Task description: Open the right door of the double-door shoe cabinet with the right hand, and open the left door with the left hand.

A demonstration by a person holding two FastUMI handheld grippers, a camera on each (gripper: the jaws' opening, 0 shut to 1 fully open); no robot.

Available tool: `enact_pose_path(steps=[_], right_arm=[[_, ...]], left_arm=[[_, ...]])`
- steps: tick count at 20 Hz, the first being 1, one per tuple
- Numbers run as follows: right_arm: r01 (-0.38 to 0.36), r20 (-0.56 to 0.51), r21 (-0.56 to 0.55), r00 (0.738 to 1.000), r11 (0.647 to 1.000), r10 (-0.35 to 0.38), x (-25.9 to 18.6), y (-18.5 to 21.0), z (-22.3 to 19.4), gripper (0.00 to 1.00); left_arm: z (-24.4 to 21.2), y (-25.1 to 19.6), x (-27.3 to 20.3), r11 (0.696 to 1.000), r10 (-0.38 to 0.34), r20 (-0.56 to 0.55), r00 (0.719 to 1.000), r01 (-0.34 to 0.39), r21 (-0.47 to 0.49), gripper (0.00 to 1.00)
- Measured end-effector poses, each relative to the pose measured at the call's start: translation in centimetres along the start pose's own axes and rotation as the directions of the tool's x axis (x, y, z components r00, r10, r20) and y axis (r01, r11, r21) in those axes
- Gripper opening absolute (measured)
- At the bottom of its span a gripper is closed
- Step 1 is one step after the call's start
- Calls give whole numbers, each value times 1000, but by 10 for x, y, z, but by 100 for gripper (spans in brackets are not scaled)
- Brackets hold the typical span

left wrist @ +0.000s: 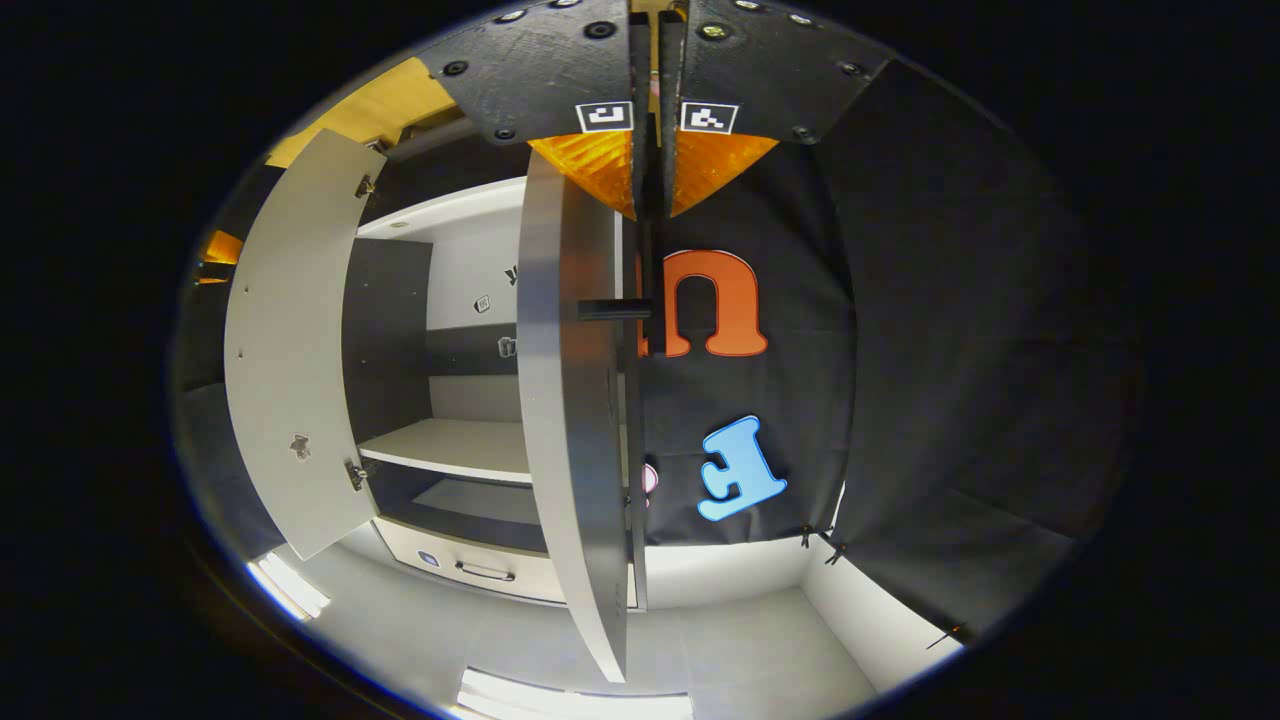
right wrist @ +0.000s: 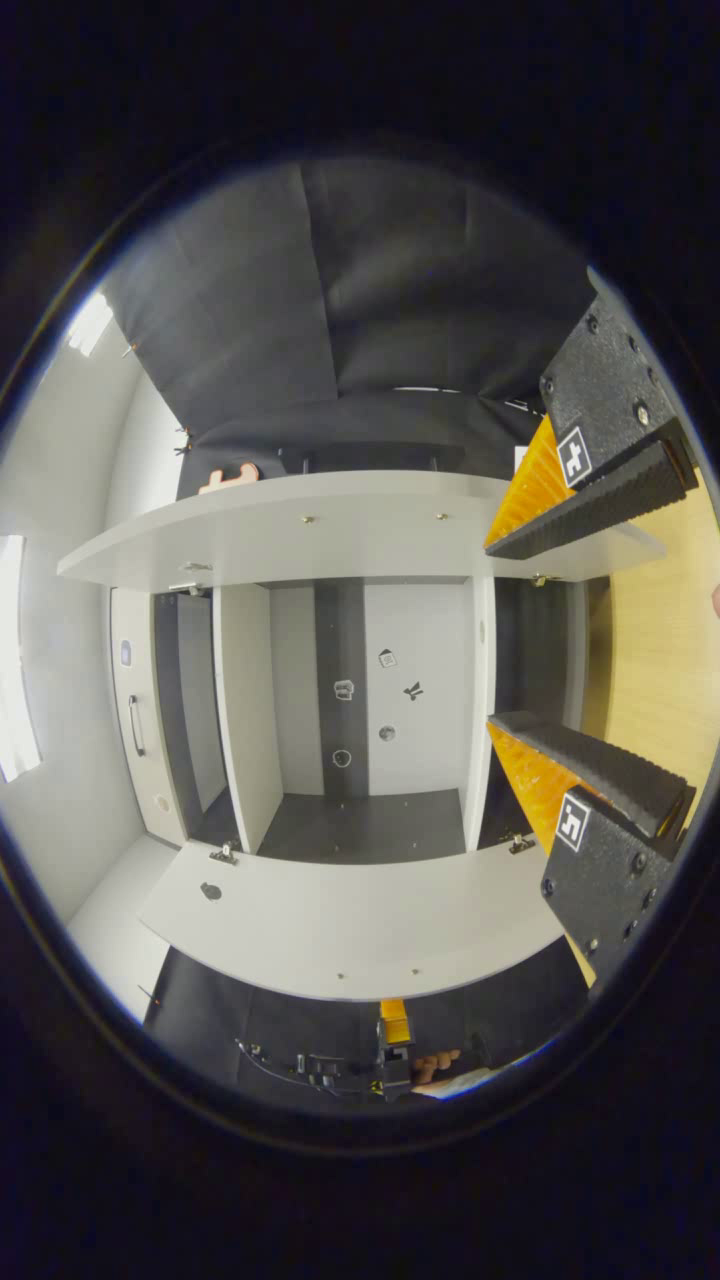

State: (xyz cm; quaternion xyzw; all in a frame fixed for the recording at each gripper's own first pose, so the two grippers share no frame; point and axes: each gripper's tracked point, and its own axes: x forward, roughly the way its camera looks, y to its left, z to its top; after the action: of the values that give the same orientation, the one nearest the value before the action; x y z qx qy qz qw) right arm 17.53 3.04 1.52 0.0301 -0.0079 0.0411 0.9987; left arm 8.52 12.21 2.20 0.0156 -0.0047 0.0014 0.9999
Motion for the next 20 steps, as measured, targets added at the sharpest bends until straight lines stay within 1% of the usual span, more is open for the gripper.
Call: enact_pose_path(steps=[1, 2, 4, 5, 7, 8, 9, 10, 11, 12, 13, 14, 15, 16, 17, 19, 20], right_arm=[[6, -3, -1, 1000, 1000, -6, -1, -1, 0, 96], [14, -5, -5, 1000, 1000, -14, -1, -3, -1, 96], [35, -7, -14, 999, 999, -35, -3, -8, -3, 96], [39, -14, -19, 999, 999, -40, -4, -9, -5, 96], [34, -32, -22, 999, 999, -34, -6, -8, -7, 96], [24, -37, -20, 999, 1000, -24, -6, -6, -8, 95], [11, -35, -16, 999, 1000, -11, -7, -3, -7, 95], [-1, -33, -16, 999, 1000, 0, -6, -1, -7, 96], [-8, -33, -20, 999, 1000, 8, -7, 0, -7, 95], [-15, -30, -24, 999, 1000, 15, -8, 0, -7, 95], [-21, -27, -27, 999, 999, 21, -9, 1, -5, 95], [-24, -23, -30, 999, 999, 24, -9, 1, -5, 96], [-25, -18, -35, 1000, 999, 24, -10, 1, -4, 96], [-23, -13, -38, 1000, 999, 22, -10, -1, -3, 95], [-20, -9, -40, 1000, 999, 20, -10, -2, -2, 95], [-13, 0, -41, 1000, 999, 13, -9, -4, -1, 95], [-9, 0, -40, 1000, 999, 9, -9, -6, -1, 96]], left_arm=[[-3, 0, -10, 1000, 3, -14, 1000, -4, -18, 5], [-4, 1, -22, 1000, 19, -12, 1000, -20, -22, 5], [2, -2, -47, 998, 62, 18, 998, -62, 2, 5], [2, -9, -57, 996, 85, 39, 996, -85, 12, 1], [5, -43, -69, 998, 66, 75, 995, -66, 0, 0], [4, -60, -71, 999, 50, 86, 995, -51, 10, 0], [0, -74, -70, 999, 44, 88, 995, -46, 27, 16], [-4, -84, -69, 998, 45, 89, 995, -49, 37, 0], [-8, -98, -65, 999, 31, 84, 996, -34, 31, 2], [-12, -111, -63, 1000, 18, 82, 996, -19, 7, 15], [-16, -120, -61, 1000, 9, 72, 997, -8, -13, 5], [-21, -127, -59, 1000, -3, 62, 998, 4, -27, 6], [-28, -133, -57, 999, -9, 47, 999, 11, -38, 9], [-33, -139, -55, 999, -21, 34, 999, 22, -45, 20], [-36, -145, -53, 998, -36, 22, 999, 38, -50, 42], [-39, -152, -54, 998, -43, 14, 999, 44, -53, 75], [-39, -155, -56, 998, -44, 15, 999, 45, -52, 96]])
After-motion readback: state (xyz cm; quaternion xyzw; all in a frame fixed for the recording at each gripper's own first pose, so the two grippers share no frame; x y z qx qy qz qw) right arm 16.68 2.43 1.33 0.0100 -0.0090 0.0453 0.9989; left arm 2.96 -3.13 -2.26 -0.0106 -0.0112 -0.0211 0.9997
